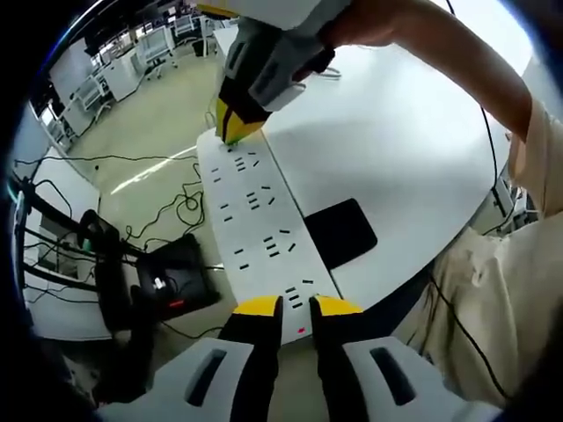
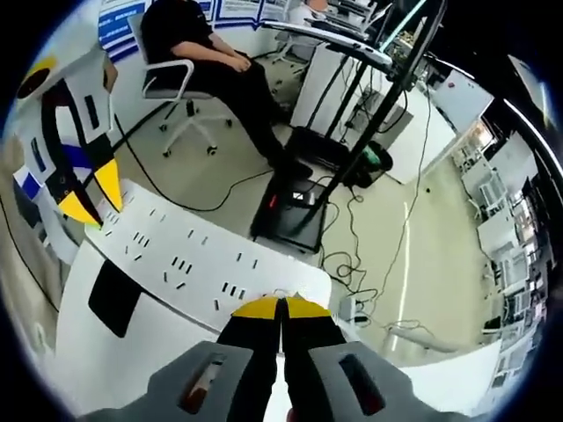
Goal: Pick up the power strip scattered on the table, fix it on the side mounting bracket of the table, and press the switch
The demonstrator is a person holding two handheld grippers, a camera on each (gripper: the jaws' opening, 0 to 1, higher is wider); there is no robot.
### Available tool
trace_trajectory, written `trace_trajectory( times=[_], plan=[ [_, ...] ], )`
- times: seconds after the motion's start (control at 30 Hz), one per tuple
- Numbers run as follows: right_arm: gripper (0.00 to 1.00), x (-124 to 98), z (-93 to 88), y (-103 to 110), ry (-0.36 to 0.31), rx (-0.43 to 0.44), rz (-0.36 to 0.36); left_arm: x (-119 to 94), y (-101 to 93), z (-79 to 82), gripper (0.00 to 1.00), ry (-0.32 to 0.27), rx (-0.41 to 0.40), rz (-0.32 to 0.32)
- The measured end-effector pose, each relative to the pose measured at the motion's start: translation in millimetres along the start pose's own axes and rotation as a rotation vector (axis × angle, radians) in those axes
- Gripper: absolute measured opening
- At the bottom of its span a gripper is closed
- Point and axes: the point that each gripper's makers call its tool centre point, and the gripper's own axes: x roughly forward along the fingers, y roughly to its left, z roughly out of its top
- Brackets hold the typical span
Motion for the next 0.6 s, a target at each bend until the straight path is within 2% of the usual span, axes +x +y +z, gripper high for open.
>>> trace_trajectory(
  times=[0.6],
  plan=[
    [0.00, 1.6, -0.3, -1.9, 0.084, -0.065, 0.023, 0.8, -0.7, 1.0, 0.17, -0.006, 0.008, -0.024]
  ],
)
